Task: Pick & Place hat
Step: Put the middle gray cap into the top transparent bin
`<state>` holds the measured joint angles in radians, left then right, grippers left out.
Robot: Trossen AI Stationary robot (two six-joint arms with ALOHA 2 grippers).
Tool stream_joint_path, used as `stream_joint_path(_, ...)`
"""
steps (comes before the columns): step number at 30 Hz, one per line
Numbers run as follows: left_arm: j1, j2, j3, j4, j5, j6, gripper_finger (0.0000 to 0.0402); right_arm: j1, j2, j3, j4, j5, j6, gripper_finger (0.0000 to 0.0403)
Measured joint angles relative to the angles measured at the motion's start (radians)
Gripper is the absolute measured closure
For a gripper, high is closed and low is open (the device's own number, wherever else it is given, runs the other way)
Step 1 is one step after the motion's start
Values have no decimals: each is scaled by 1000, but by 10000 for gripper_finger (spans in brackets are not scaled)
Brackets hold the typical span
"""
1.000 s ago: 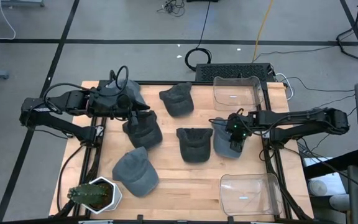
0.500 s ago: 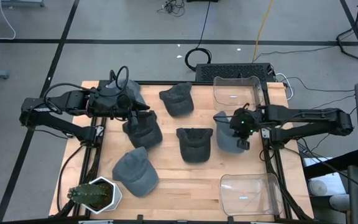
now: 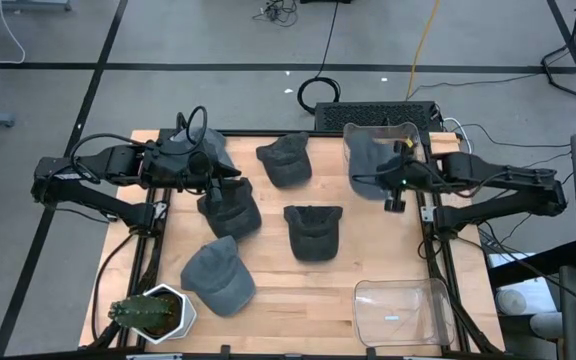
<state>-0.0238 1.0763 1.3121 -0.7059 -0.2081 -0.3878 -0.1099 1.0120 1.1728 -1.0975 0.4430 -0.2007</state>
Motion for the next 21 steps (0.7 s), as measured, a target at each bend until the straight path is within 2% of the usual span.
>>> stream_joint_path(7,0,0,0,7,0,-8,250,-207,47,3,91,2,-298,403)
stream_joint_path(12,0,3,0,7,-1,-10,250,-363,85,3,185,-7,-443,403)
stream_joint_path(18,10,2,0,13,-29,20,250,-523,119,3,219,-136,-553,403)
stream_joint_path(21,22,2,0,22,-31,13,250,-574,129,-21,250,-160,-594,403)
